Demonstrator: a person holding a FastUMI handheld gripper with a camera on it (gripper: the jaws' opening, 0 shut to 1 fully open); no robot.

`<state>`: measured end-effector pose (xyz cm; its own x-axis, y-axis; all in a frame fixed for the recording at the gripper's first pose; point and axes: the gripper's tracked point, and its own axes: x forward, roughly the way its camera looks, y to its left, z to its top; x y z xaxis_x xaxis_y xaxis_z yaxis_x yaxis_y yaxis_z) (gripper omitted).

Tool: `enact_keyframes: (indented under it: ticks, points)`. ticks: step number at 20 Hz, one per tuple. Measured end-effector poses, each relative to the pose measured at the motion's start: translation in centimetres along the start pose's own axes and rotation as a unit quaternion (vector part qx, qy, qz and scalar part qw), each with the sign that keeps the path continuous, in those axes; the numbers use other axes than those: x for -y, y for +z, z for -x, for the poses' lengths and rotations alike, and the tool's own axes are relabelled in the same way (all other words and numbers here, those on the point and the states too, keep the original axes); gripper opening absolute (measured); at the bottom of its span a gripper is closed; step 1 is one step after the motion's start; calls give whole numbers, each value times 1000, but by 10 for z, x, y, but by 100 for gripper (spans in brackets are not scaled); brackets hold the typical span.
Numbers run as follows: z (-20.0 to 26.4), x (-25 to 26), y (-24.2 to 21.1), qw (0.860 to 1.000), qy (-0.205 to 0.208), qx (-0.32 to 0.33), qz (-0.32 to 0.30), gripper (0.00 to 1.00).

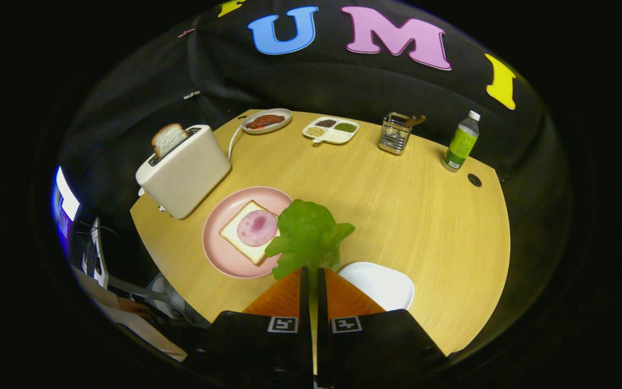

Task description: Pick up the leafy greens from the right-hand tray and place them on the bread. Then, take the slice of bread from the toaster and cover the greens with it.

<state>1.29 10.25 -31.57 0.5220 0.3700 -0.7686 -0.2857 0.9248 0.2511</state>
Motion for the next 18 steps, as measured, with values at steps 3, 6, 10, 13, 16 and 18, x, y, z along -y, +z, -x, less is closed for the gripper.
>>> enact_keyframes:
  ticks: [3,6,10,13,16,18]
  points:
    - [-12,-37,18,1000,12,3,10,8]
    - [-29,-67,29,1000,17,1,9,8]
    - [-52,-93,37,1000,17,-10,10,8]
    - [-65,-100,41,1000,9,-14,12,8]
    - [-77,-95,40,999,-20,-20,15,16]
    - [-80,-92,40,999,-35,-21,16,72]
